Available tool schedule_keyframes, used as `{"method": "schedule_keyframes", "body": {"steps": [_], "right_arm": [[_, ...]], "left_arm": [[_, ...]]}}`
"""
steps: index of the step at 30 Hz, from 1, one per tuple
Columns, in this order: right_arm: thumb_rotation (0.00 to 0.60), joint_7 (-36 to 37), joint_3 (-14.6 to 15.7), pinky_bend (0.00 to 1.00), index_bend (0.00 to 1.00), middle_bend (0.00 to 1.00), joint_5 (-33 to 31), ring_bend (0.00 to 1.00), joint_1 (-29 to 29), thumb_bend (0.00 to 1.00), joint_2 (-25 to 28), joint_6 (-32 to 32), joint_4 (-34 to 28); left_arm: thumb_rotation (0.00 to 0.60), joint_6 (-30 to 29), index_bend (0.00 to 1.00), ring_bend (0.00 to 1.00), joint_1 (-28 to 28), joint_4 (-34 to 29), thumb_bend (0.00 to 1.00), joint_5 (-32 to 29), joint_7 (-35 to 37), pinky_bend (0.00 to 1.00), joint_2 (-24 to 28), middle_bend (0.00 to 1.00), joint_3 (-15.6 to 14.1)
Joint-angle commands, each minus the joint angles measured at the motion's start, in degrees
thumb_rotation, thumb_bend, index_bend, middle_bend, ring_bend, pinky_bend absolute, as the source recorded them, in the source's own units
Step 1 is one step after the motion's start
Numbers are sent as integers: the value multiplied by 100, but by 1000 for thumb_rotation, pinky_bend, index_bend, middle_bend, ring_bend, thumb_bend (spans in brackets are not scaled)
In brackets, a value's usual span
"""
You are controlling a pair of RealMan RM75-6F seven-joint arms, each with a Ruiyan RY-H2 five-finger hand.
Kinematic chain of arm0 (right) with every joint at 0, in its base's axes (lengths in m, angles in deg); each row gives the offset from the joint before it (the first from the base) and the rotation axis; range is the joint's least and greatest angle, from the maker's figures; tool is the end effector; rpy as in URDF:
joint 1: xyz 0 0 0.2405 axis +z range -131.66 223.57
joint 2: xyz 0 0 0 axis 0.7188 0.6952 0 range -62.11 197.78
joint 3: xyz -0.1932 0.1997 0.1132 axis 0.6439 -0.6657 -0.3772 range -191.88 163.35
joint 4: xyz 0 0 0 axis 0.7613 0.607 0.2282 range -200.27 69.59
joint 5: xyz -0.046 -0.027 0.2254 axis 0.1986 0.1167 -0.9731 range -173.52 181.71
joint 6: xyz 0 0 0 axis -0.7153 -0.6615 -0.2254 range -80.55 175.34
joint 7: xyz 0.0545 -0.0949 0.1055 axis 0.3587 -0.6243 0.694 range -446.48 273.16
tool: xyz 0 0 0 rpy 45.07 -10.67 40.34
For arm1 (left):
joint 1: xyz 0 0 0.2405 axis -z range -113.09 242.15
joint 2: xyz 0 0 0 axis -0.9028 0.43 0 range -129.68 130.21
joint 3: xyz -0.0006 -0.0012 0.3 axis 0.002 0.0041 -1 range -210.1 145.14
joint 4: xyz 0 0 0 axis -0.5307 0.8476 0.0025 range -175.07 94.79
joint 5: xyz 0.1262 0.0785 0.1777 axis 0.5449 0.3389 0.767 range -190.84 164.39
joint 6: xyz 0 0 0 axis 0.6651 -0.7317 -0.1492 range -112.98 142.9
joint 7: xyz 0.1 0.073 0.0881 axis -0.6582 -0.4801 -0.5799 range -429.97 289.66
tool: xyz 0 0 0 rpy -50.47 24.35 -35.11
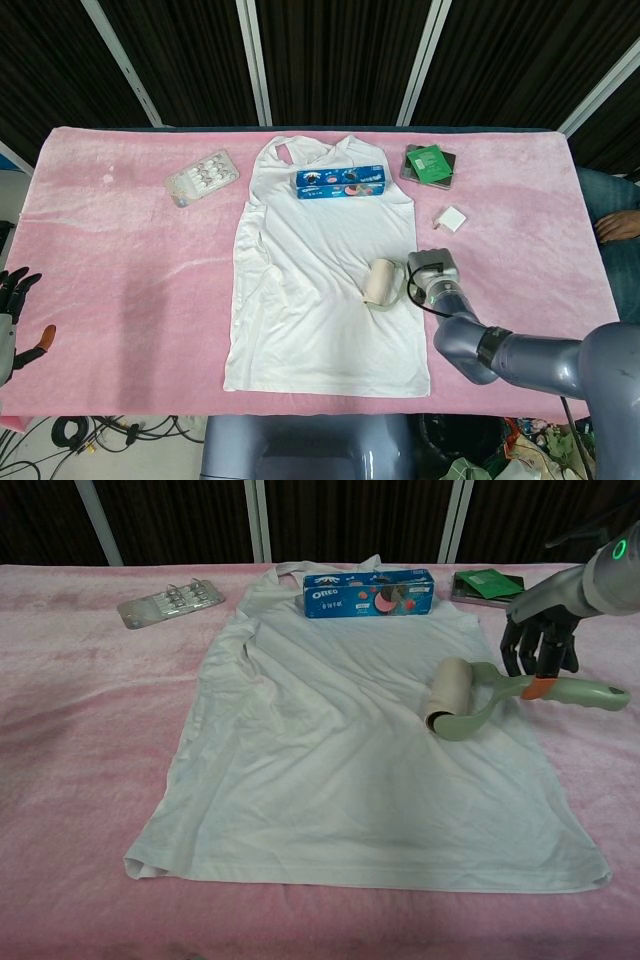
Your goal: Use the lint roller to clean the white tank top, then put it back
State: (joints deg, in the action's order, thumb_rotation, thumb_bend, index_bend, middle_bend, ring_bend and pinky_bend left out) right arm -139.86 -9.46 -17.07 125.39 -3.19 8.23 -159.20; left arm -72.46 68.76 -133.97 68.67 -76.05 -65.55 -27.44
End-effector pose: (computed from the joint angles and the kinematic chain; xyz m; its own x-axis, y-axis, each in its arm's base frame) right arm -0.1474 -0.4403 0.0279 0.4816 -0.7152 0.5065 -0.7634 -0.0586 0.6432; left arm -0.3572 0.1976 0.1602 0.4323 -0.0612 0.8996 0.9009 0.0722 -0.4280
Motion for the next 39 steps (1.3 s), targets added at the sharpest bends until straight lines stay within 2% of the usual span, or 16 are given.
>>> {"method": "schedule_keyframes", "body": {"steps": [1, 8, 19, 24, 30, 34, 39], "right_arm": [[600, -6, 166, 446, 920, 728, -52, 682, -67, 602, 146, 146, -24], [600, 172, 202, 446, 921, 728, 60, 681, -144, 602, 339, 294, -46], [600, 1066, -136, 446, 921, 728, 758, 682, -536, 602, 874, 236, -141], [600, 1222, -65, 446, 920, 728, 886, 681, -688, 602, 1197, 237, -183], [600, 1604, 138, 446, 920, 727, 1295, 680, -1187, 602, 1711, 478, -157], [600, 1873, 204, 446, 920, 727, 1735, 680, -1581, 602, 1695, 579, 71], [600, 2251, 143, 446, 920, 725, 2420, 674, -2066, 601, 1419, 617, 442]], "left_arm": [[600, -6, 149, 36, -2, -1, 318, 6, -8, 0, -3, 85, -2], [600, -7, 149, 36, 0, -3, 317, 14, -28, 0, -17, 85, -6], [600, 5, 149, 36, 0, 3, 318, -5, -16, 0, -17, 85, 0], [600, 8, 149, 36, 2, 0, 318, -10, -12, 0, -14, 85, 4], [600, -13, 149, 36, -5, -10, 317, 1, -31, 0, -23, 85, 2], [600, -33, 149, 36, -14, -14, 317, 15, -59, 0, -37, 85, -6], [600, -57, 149, 36, -22, -9, 318, 39, -105, 0, -64, 85, -19]]}}
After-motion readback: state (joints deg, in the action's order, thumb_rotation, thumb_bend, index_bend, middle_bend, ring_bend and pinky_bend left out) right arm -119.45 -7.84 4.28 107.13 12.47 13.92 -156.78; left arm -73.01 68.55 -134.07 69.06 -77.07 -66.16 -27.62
